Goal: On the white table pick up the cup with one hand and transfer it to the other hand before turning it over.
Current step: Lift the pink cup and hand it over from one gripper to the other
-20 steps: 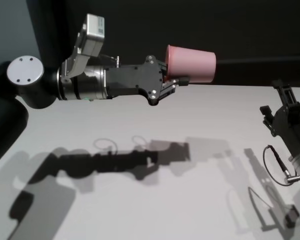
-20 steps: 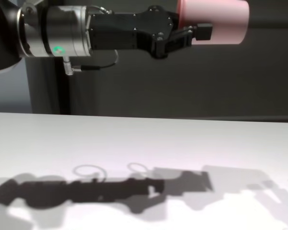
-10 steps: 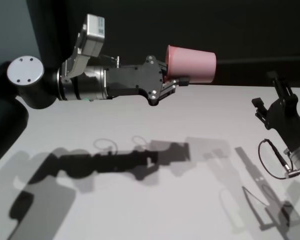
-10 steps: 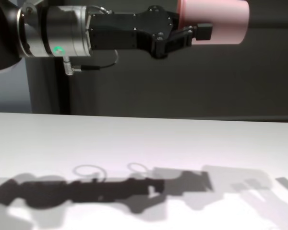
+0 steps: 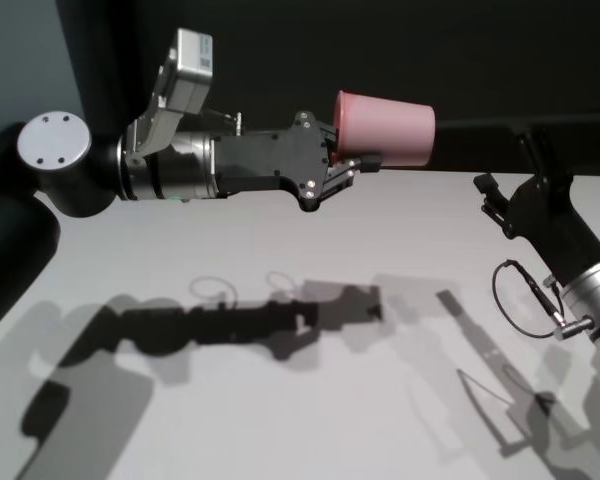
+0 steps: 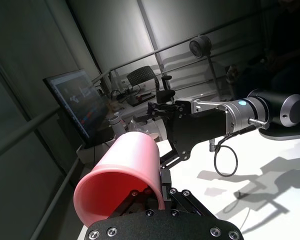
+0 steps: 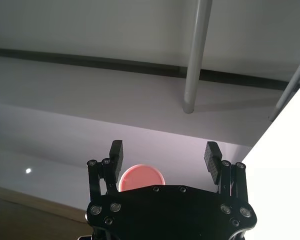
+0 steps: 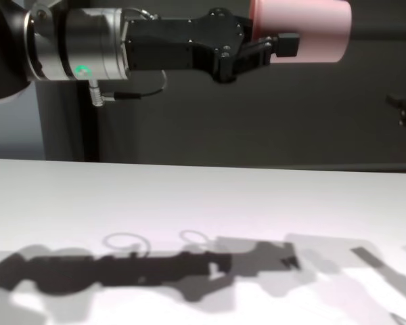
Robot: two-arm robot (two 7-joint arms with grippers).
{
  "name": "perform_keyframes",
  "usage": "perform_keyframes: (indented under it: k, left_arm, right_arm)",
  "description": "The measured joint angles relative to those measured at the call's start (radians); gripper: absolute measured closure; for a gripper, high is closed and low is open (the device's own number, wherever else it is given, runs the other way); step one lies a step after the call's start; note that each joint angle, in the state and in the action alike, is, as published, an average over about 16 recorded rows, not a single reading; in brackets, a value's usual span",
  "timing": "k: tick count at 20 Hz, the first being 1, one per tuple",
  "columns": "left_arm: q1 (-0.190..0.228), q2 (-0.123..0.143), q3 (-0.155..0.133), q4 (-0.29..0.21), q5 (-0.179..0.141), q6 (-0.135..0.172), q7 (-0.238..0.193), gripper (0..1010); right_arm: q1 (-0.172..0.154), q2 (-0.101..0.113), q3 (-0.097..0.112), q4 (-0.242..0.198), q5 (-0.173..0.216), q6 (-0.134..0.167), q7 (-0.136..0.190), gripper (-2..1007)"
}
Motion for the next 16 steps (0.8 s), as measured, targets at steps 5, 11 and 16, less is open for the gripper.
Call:
perform_keyframes:
  k: [5,11,16]
  left_arm:
    - [0.000,0.000,0.000,0.000,0.000,0.000,0.000,972]
    - [0.000,0.000,0.000,0.000,0.000,0.000,0.000,973]
    - [0.000,0.000,0.000,0.000,0.000,0.000,0.000,972]
  right_arm:
    - [0.013,0.003,-0.035,0.006,0.000,-0.001,0.013,5]
    - [0.020,0.004,-0.075,0.012,-0.009,-0.010,0.027,5]
    - [0.023,0.007,-0.101,0.013,-0.010,-0.016,0.036,5]
